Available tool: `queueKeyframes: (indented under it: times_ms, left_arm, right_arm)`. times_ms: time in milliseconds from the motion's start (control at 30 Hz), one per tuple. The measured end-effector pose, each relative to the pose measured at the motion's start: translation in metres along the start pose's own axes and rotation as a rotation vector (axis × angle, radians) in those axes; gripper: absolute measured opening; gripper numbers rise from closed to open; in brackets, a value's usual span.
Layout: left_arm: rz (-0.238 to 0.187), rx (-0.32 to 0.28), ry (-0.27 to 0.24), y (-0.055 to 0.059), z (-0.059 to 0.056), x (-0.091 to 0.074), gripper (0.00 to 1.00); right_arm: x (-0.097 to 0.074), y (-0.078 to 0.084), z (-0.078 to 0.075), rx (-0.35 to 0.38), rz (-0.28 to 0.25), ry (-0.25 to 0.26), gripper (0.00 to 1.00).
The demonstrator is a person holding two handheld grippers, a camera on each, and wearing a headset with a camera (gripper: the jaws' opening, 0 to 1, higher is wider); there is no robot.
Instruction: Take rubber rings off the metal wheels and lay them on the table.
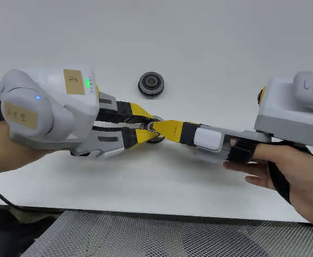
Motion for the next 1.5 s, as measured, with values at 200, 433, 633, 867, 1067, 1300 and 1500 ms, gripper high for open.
queueKeyframes:
  times_ms: [200,433,633,867,1067,1300,1500]
  left_arm:
    - [0.0,0.0,0.0,0.0001,0.0002,-0.0002,0.13]
    - [0.0,0.002,0.001,0.0001,0.0001,-0.0003,0.12]
    - [0.001,0.002,0.002,0.0003,0.0002,-0.0005,0.12]
    - [0.006,0.011,0.007,0.0001,0.0005,-0.0007,0.12]
    - [0.005,0.006,0.006,0.0003,0.0006,-0.0006,0.12]
    - [0.009,0.009,0.009,0.0,0.0008,-0.0005,0.12]
    - [0.009,0.006,0.008,-0.0001,0.0007,-0.0006,0.12]
  right_arm:
    - [0.003,0.0031,0.0,0.001,0.007,-0.003,0.32]
    - [0.0023,0.004,0.0001,0.026,0.014,-0.008,0.32]
    - [0.0026,0.0059,0.0003,0.016,0.017,0.01,0.31]
    - [0.0041,0.0066,0.0029,0.009,0.024,0.042,0.32]
    - [0.0037,0.0082,0.0037,0.042,0.023,0.045,0.33]
    - [0.0041,0.0081,0.0034,0.042,0.02,0.054,0.32]
    - [0.0048,0.0073,0.0033,0.043,0.018,0.062,0.31]
Point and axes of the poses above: the centre of the closed fingertips' face, and the gripper's own axes: x roughly forward along the fingers, z roughly to its left, y roughly out of its underside, the point moved 8 cm from there along -x, roughly backward along the fingers, and after that the axes turned 3 degrees about x, right-handed, at the moved point
